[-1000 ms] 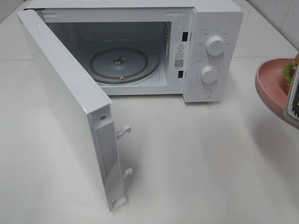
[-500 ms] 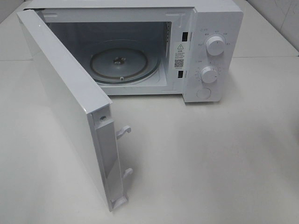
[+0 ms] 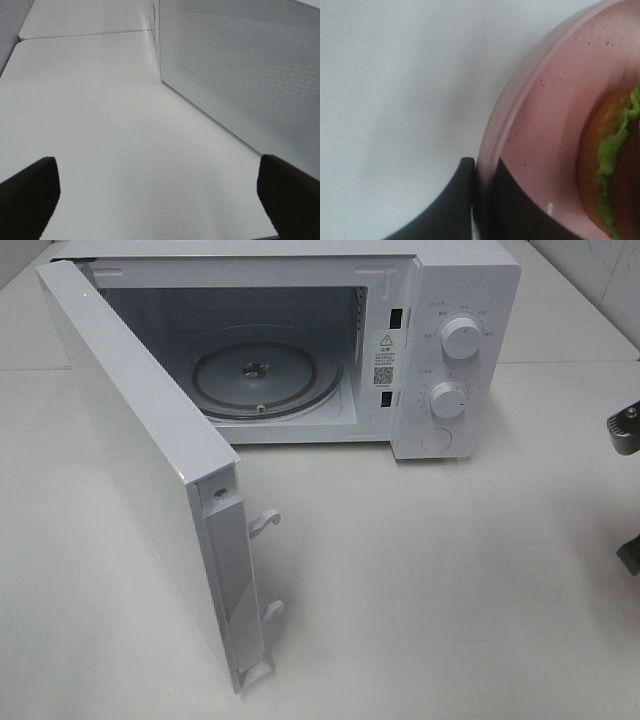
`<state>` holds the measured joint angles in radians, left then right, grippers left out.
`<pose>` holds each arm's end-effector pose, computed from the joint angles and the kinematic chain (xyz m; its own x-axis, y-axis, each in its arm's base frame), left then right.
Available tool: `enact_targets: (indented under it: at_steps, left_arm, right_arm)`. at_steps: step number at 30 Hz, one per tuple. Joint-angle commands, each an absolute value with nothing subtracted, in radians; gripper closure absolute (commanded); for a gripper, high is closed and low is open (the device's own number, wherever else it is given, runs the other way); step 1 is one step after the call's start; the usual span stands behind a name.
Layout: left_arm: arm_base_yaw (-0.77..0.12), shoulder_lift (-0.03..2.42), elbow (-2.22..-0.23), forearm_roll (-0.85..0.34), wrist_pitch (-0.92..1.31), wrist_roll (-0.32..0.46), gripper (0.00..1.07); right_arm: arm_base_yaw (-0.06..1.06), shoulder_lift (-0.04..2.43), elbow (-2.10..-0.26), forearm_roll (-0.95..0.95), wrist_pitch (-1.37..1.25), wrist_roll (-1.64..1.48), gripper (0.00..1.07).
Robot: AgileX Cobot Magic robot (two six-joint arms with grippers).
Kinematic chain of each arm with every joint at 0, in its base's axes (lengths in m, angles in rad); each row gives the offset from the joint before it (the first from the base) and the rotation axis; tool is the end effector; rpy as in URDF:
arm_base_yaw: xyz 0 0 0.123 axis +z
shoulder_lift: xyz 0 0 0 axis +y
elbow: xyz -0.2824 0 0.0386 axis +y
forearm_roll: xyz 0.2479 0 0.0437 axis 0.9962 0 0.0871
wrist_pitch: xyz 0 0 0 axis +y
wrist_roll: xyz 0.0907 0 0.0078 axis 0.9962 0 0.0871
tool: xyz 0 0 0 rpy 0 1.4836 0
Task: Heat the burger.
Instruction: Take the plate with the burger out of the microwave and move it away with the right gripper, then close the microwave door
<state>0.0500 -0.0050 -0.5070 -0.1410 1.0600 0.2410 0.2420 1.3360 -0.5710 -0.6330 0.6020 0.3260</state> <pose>-0.0063 -0.0115 0.2798 -0.4235 0.1486 -0.8936 0.1346 0.9858 0.1001 0.2143 0.0214 0.1870 -0.8555 -0.4210 -0.3015 -0.2949 0.8748 -0.3845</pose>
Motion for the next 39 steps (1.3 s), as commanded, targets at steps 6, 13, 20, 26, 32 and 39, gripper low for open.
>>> enact_targets:
  at_steps: [6,13,20,26,32,39]
  left_arm:
    - [0.043,-0.021,-0.508,-0.149,1.050,0.238,0.04]
    - [0.043,-0.021,-0.508,-0.149,1.050,0.238,0.04]
    - [0.043,-0.021,-0.508,-0.149,1.050,0.238,0.04]
    - [0.043,-0.021,-0.508,-0.149,1.050,0.238,0.04]
    - [0.043,-0.021,-0.508,-0.149,1.050,0.238,0.04]
    - [0.043,-0.021,-0.508,-0.149,1.050,0.238,0.04]
  right_arm:
    - [0.159,1.514,-0.575,-0.704,0.460,0.361,1.05]
    - [0.151,1.612,-0.577,-0.703,0.382,0.394,1.02]
    - [0.152,1.658,-0.577,-0.691,0.313,0.421,0.83]
    - [0.152,1.656,-0.577,-0.621,0.289,0.410,0.39]
    - [0.152,1.606,-0.597,-0.504,0.347,0.368,0.19]
    - [0.152,1.473,-0.704,-0.310,0.657,0.299,0.21]
